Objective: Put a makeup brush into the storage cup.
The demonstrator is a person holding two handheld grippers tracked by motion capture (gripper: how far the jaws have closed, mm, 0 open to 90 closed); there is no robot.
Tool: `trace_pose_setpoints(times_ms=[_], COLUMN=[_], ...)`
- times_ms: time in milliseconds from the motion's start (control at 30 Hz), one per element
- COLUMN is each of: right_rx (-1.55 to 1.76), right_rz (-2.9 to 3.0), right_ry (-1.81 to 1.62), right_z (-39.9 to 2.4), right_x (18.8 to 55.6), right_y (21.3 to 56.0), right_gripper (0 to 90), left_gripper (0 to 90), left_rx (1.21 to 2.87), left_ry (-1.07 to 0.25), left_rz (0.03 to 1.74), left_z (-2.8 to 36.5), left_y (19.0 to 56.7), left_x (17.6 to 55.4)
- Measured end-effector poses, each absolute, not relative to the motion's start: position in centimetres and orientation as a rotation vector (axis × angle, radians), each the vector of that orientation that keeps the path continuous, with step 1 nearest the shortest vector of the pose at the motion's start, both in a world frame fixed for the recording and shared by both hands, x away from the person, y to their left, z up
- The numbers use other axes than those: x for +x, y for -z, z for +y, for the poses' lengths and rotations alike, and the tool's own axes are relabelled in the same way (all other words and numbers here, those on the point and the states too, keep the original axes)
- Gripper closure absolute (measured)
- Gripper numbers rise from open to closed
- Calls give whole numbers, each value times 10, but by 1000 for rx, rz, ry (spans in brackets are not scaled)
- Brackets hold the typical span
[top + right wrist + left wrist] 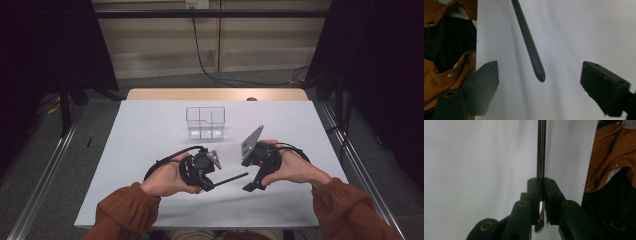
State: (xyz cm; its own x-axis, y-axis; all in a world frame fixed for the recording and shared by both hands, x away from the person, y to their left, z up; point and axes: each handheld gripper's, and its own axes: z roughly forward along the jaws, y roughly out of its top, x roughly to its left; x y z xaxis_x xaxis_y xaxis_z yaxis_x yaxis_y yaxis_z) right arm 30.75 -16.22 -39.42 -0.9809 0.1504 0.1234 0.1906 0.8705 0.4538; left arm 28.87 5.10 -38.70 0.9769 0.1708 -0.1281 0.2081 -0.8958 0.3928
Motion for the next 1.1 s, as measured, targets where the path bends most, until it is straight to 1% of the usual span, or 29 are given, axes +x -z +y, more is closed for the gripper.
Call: trace_pose_setpoints(times_ms=[67,100,200,267,300,433,500,567,600,833,867,933,1000,1100], right_rx=[-253,-244,-238,-217,-203,-183,-180,-168,-168,-128,-125,-118,-98,-103], right_rz=[-2951,-2947,-2944,-2938,-2923,-2929,-2926,-2929,-2930,-2933,-2929,-2928,-2928,-2921], right_ry=[691,670,613,601,591,580,572,575,557,550,545,544,542,537], right_z=[-160,-158,-154,-151,-150,-150,-149,-149,-148,-145,-144,-142,-141,-140], right_x=[309,310,311,312,312,314,314,314,313,313,313,312,312,311], right_y=[395,396,399,402,404,406,403,402,401,404,404,404,406,406], right_gripper=[210,250,302,364,380,424,469,475,508,577,601,611,662,695], left_gripper=[839,839,839,839,839,839,839,839,839,839,839,839,839,839], left_rx=[2727,2722,2741,2742,2755,2746,2756,2760,2760,2736,2741,2745,2734,2739], left_ry=[129,130,135,133,136,144,145,149,152,158,163,163,172,165], left_rz=[260,272,256,260,242,265,248,244,242,262,249,241,249,235], left_z=[50,49,48,46,46,46,45,45,44,43,43,43,44,44], left_y=[387,388,390,391,391,393,394,395,395,400,400,400,399,399], left_x=[290,289,290,289,290,289,289,289,289,288,288,289,290,289])
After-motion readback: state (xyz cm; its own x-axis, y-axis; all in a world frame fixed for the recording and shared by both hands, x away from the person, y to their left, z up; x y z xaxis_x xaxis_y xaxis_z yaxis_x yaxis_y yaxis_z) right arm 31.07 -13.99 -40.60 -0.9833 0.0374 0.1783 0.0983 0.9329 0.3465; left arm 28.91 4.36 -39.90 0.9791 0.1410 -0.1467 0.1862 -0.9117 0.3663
